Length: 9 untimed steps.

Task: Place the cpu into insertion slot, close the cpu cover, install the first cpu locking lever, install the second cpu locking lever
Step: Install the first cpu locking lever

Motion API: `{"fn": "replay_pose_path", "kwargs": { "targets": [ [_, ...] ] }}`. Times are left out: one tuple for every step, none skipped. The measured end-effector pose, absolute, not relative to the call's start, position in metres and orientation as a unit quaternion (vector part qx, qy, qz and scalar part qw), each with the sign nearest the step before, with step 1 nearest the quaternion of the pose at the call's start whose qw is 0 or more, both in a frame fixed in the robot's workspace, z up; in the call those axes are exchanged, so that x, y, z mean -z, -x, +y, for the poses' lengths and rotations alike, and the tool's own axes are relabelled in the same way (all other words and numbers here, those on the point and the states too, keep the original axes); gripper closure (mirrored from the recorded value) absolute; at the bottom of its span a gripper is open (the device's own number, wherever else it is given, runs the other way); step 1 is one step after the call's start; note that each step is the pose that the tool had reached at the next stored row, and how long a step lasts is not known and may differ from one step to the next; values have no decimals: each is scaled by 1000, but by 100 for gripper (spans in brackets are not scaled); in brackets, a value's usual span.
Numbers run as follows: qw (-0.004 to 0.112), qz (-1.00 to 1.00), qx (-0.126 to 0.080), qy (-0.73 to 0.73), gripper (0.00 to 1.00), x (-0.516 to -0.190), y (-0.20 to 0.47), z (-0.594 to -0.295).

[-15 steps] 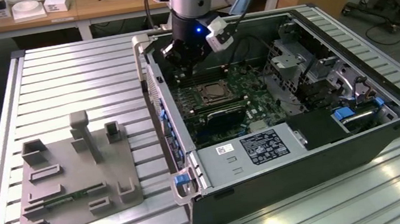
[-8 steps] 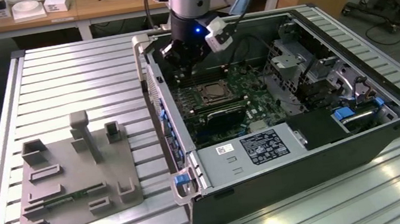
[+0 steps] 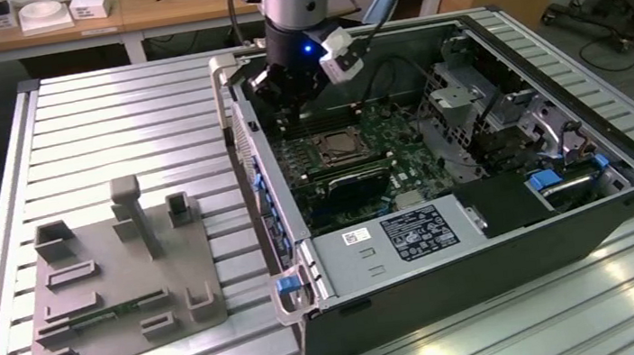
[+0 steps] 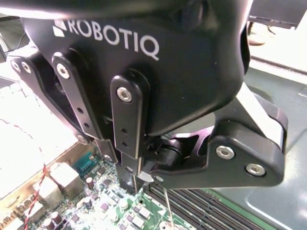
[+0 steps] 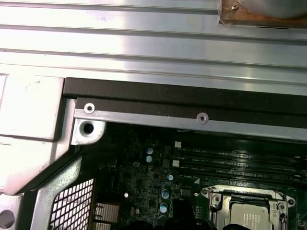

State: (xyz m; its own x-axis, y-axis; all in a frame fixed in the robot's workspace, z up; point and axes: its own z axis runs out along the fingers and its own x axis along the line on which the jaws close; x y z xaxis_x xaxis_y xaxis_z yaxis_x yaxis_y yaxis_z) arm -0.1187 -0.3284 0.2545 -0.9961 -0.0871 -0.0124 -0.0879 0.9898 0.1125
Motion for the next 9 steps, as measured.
{"fn": "replay_pose_path", "kwargs": {
  "targets": [
    [4, 997, -57, 44, 90, -254, 119, -328],
    [4, 997, -57, 44, 90, -254, 119, -327],
    [4, 997, -57, 44, 90, -254, 119, -327],
    [4, 997, -57, 44, 90, -254, 119, -326],
    [4, 997, -57, 44, 90, -254, 119, -325],
    [4, 997, -57, 44, 90, -254, 119, -325],
    [4, 997, -57, 44, 90, -254, 119, -324],
    [4, 997, -57, 44, 90, -253, 119, -324],
    [4, 997, -57, 44, 90, -253, 119, -323]
  ]
}}
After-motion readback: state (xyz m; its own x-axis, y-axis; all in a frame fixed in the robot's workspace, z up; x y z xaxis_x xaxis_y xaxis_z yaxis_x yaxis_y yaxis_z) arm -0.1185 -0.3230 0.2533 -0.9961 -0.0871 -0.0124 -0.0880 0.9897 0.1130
